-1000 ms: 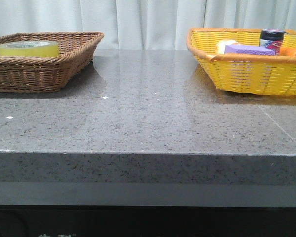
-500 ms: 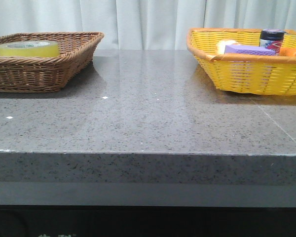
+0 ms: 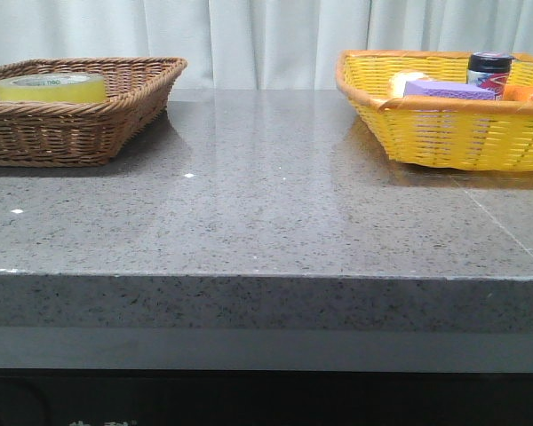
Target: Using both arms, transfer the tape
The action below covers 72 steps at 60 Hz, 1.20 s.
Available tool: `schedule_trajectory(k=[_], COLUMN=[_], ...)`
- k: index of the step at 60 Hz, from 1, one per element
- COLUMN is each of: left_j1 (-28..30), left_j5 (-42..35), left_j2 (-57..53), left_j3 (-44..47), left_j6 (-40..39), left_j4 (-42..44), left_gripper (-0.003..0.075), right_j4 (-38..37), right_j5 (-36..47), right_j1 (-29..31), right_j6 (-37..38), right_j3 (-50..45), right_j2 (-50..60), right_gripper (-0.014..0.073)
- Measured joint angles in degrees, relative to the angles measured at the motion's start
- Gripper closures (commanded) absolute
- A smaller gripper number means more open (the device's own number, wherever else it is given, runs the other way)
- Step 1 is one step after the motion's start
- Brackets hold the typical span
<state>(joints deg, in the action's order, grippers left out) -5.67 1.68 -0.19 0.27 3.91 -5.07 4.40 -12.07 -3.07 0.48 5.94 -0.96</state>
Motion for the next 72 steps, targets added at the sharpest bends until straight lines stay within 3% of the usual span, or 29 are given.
schedule_trajectory(k=[17, 72], left_j1=[0.0, 0.0], left_j5=[0.0, 0.0], left_j2=[0.0, 0.0], left_j3=[0.0, 0.0], left_j6=[0.0, 0.0], left_j4=[0.0, 0.0], left_gripper=[0.0741, 0.0741], right_j4=[0.1, -0.3], right_j5=[6.4, 11.3], right_j1=[2.3, 2.3], right_j6=[-0.1, -0.5], right_j3=[-7.3, -7.5], right_j2=[1.5, 1.5], right_gripper=[0.0662, 0.0662])
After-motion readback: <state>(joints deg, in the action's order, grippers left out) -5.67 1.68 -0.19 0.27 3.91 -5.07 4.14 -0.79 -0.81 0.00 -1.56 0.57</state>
